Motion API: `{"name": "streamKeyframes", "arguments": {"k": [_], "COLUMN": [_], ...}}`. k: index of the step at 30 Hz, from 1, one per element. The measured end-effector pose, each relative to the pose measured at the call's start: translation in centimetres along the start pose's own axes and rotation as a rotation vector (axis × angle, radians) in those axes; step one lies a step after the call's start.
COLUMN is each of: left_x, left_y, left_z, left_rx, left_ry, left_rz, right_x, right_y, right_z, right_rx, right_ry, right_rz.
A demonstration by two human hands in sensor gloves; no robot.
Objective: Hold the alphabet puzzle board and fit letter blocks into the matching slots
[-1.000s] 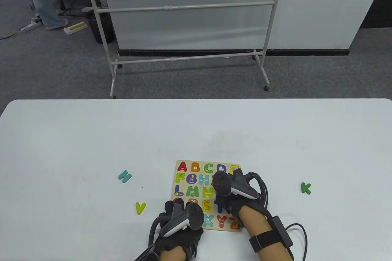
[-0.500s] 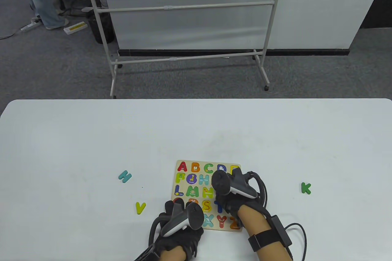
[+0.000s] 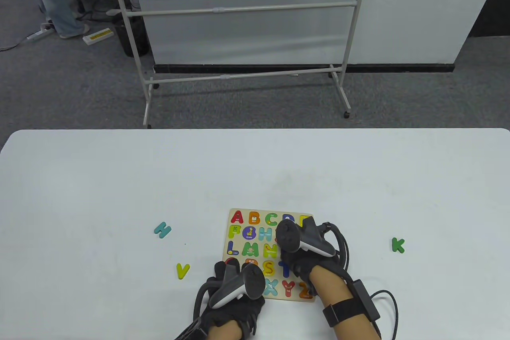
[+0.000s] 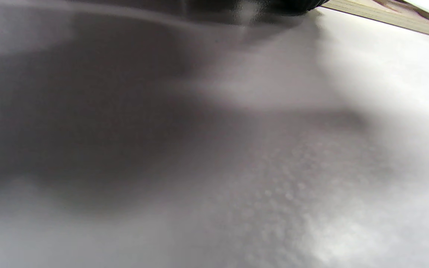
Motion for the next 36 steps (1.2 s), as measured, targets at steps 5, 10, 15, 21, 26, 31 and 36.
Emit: {"name": "streamKeyframes", "arguments": {"k": [5, 10, 15, 21, 26, 31, 36], "left_x": [0.0, 0.0, 0.0, 0.0, 0.0, 0.0, 0.0], "left_y": [0.0, 0.0, 0.0, 0.0, 0.0, 0.0, 0.0], "left_z": [0.0, 0.0, 0.0, 0.1, 0.1, 0.1, 0.0], "left_rx": [-0.001, -0.004, -0.003, -0.004, -0.004, -0.006, -0.004], "left_ry": [0.000, -0.001, -0.003, -0.004, -0.002, -0.002, -0.002], "left_rz": [0.000, 0.000, -0.002, -0.002, -0.003, -0.002, -0.002], "right_x": [0.5, 2.1, 4.6, 7.1, 8.5, 9.5, 9.8], "right_y": [0.7, 3.6, 6.9, 7.1, 3.7, 1.2, -0.5], "right_z": [-0.7, -3.1, -7.9, -14.6, -19.5, -22.3, -23.4], "right_rx": [-0.052, -0.086, -0.066, -0.089, -0.126, -0.122, -0.077], "right_ry": [-0.012, -0.045, -0.145, -0.300, -0.419, -0.503, -0.536], "right_rz": [0.005, -0.088, -0.167, -0.164, -0.051, -0.026, -0.006]}}
Point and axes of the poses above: the tracker on the back of each hand, its own z axis roughly to the thumb side, its own x axis roughly from the fingertips to the wrist, y = z × x, the point moved 4 cm from there along -x, roughly from the wrist to the fingertips, and after that the axes turned 3 degrees about z, right-handed, at the moved point
